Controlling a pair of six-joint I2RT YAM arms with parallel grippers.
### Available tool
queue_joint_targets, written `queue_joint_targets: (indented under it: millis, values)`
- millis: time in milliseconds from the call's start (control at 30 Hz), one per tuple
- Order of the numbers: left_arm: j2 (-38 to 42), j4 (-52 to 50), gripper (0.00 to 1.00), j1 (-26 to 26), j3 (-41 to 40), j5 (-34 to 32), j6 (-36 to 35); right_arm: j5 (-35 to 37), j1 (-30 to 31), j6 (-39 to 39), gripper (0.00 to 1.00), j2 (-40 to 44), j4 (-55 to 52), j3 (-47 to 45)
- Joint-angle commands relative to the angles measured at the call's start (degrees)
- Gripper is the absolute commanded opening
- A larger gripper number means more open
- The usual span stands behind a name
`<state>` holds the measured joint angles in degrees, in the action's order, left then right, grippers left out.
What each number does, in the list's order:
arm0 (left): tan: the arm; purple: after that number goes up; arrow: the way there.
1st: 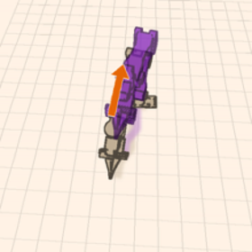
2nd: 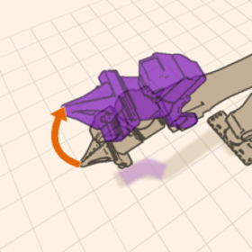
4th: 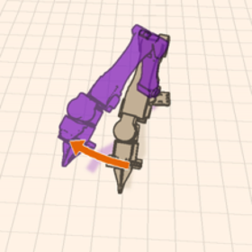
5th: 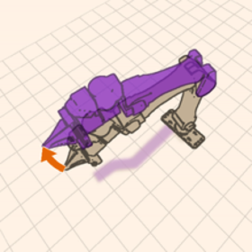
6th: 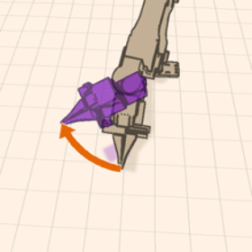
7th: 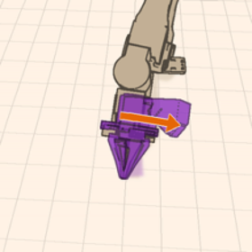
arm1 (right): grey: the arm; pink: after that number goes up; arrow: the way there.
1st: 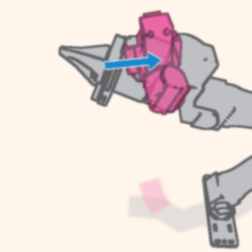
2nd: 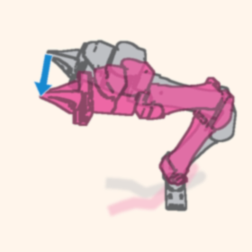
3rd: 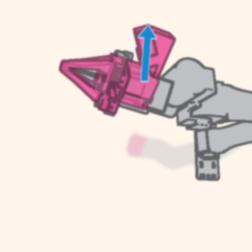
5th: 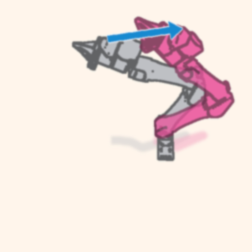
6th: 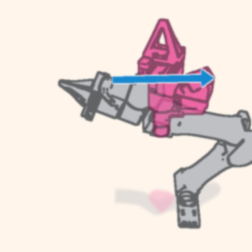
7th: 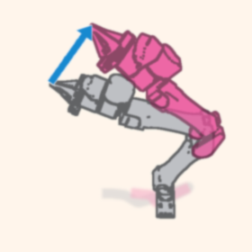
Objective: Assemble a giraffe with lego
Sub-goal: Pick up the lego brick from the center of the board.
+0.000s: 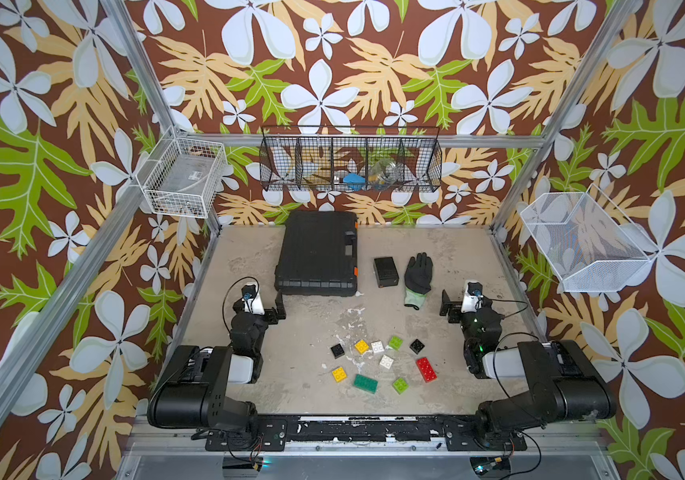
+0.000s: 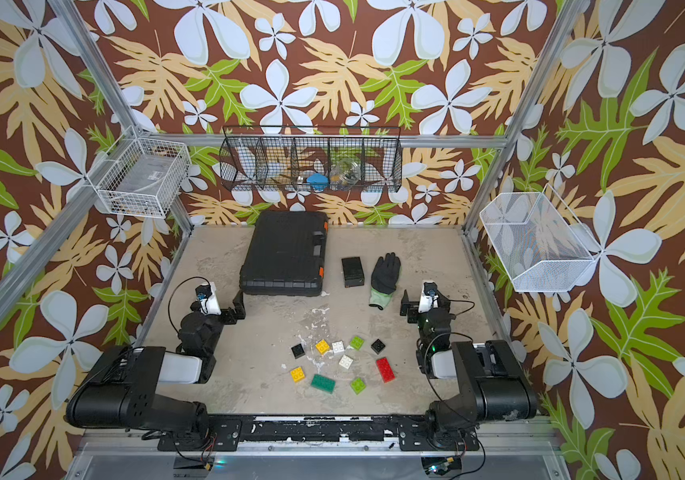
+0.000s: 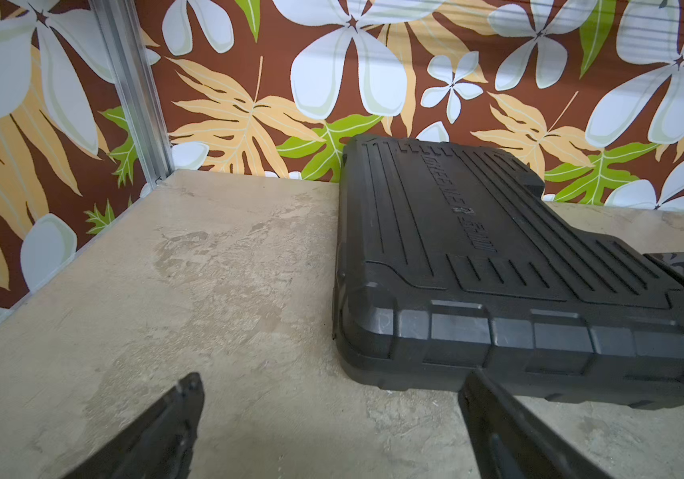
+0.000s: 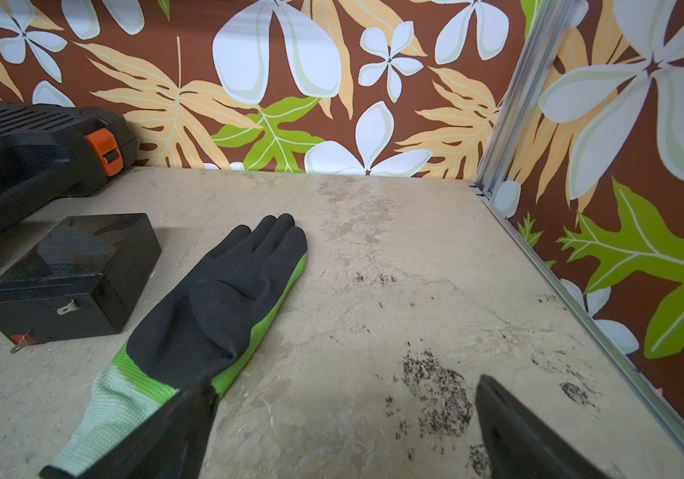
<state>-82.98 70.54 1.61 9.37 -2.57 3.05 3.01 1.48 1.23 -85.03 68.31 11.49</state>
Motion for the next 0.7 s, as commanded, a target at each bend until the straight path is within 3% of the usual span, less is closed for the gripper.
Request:
queue_joint_targets:
  millis: [0, 667]
  values:
    - [0.0, 1.6, 1.0, 0.0, 0.2, 0.3, -0.1, 0.1, 0.0, 0.0, 1.0, 0.3, 1.5, 0.0]
    - [0.0, 1.7, 1.0, 0.0, 0.1, 0.2, -0.1, 0.2, 0.0, 0.1, 1.0, -1.0, 5.6, -1.0]
